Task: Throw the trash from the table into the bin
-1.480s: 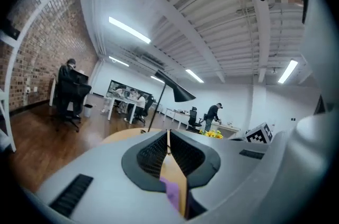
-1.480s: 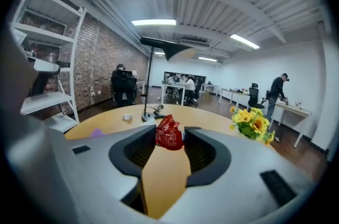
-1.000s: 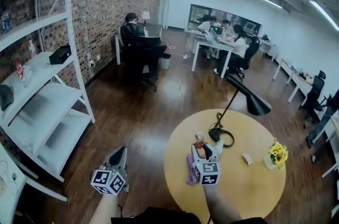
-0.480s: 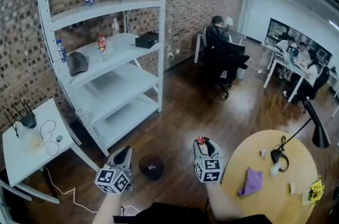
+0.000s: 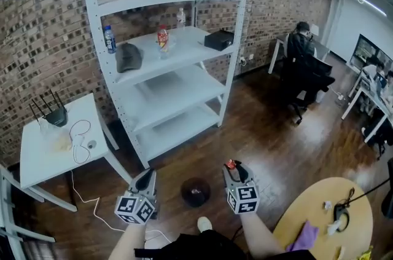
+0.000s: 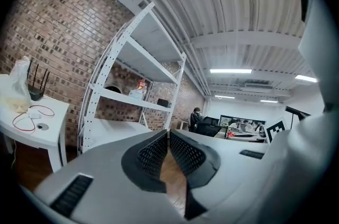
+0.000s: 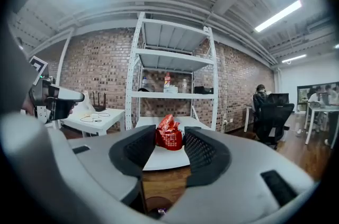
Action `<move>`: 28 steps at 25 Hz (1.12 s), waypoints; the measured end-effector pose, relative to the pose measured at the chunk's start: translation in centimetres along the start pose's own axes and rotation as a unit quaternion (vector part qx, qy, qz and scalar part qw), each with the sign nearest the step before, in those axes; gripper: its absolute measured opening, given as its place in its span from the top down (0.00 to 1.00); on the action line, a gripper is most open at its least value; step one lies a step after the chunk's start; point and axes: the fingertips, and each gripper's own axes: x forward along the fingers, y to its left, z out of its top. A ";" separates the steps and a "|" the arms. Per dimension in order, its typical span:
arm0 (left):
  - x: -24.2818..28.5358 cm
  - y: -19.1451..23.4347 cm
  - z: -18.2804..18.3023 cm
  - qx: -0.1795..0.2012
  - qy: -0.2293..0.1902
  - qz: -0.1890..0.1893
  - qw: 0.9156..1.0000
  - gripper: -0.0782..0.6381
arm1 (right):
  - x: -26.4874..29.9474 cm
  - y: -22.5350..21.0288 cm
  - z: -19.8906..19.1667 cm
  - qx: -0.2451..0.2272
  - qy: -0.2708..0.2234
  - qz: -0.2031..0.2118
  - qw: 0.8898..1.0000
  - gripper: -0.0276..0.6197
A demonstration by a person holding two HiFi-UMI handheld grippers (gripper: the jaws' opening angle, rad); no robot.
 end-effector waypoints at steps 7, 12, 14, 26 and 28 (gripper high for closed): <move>5.3 1.2 -1.4 -0.001 0.011 0.054 0.998 0.87 | 6.4 -3.4 -0.1 0.012 0.002 0.055 0.998 0.68; 8.4 0.3 -4.2 -0.003 0.027 0.082 0.996 0.87 | 9.7 -3.1 -0.9 0.008 0.009 0.127 0.992 0.68; 9.1 0.5 -4.8 -0.007 0.034 0.092 0.995 0.87 | 11.0 -3.0 -1.2 0.007 0.018 0.145 0.989 0.68; 7.0 6.6 -11.4 -0.052 0.105 0.159 0.980 0.87 | 14.8 2.5 -12.2 0.006 0.161 0.233 0.959 0.68; 6.2 7.1 -13.5 -0.064 0.126 0.171 0.975 0.87 | 14.6 3.3 -14.7 0.004 0.193 0.241 0.951 0.68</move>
